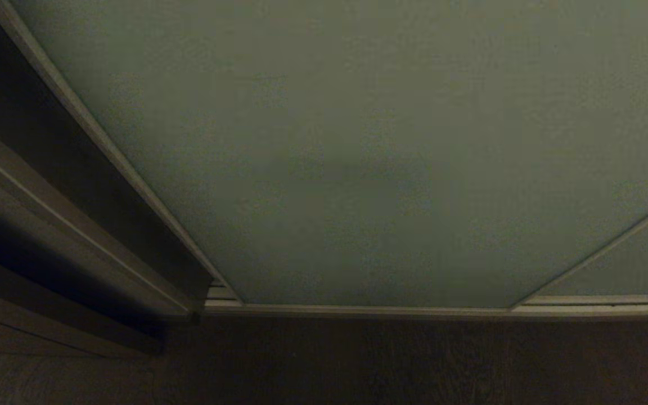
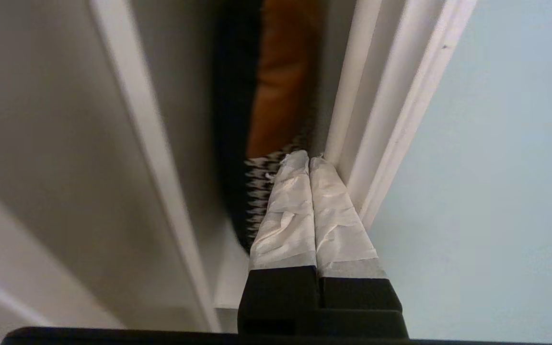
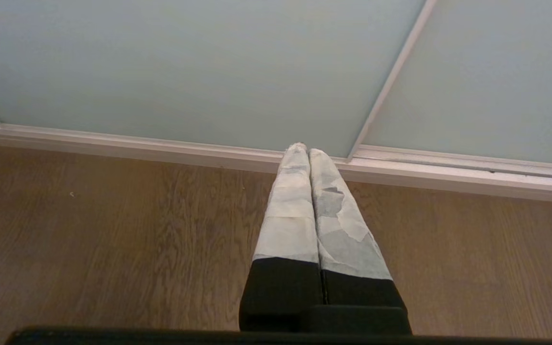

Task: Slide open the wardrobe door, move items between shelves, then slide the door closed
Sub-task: Open the door

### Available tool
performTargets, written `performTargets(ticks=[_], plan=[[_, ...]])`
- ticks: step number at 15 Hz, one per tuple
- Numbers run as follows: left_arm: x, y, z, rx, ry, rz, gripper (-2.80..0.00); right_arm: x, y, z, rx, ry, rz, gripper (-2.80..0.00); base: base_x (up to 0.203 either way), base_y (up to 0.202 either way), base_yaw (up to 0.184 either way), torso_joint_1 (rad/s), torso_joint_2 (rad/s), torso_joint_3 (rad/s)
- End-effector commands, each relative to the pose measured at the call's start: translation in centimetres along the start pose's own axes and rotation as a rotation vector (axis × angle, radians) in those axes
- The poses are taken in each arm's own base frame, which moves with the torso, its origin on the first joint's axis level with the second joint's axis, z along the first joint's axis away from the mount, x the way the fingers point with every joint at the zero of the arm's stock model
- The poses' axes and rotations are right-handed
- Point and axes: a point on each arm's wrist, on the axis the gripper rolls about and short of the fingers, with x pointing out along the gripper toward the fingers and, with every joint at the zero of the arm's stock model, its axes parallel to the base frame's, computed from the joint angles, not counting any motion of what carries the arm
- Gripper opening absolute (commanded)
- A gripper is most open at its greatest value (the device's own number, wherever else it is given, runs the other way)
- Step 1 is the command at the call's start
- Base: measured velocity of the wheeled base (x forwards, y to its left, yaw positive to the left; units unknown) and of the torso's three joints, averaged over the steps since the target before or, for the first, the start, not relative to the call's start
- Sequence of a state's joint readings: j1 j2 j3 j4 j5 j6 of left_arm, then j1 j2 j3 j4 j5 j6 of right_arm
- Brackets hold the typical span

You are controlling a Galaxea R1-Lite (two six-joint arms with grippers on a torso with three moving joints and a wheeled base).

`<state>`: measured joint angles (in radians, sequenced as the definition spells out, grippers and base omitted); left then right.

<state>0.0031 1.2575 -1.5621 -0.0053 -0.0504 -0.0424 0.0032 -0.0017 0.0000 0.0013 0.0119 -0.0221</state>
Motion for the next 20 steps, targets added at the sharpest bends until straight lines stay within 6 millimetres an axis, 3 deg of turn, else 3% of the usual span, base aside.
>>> performTargets(ticks=[1, 7, 18, 20], plan=[[0.6, -0.4, -0.4, -0.011, 0.016, -0.031, -2.80, 0.0, 0.0, 0.0, -0.001, 0.000, 0.001, -2.80, 0.000, 0.000, 0.000, 0.000, 0.00, 0.000], [1.4, -2.8, -1.1, -0.041, 0.043, -0.165, -2.80, 0.0, 0.0, 0.0, -0.001, -0.001, 0.002, -2.80, 0.000, 0.000, 0.000, 0.000, 0.00, 0.000], [2.1, -10.4, -3.0, -0.119, 0.125, -0.486, -2.80, 0.0, 0.0, 0.0, -0.001, 0.000, 0.002, -2.80, 0.000, 0.000, 0.000, 0.000, 0.00, 0.000], [2.2, -10.8, -3.3, -0.123, 0.135, -0.498, -2.80, 0.0, 0.0, 0.0, -0.001, 0.000, 0.001, -2.80, 0.000, 0.000, 0.000, 0.000, 0.00, 0.000]])
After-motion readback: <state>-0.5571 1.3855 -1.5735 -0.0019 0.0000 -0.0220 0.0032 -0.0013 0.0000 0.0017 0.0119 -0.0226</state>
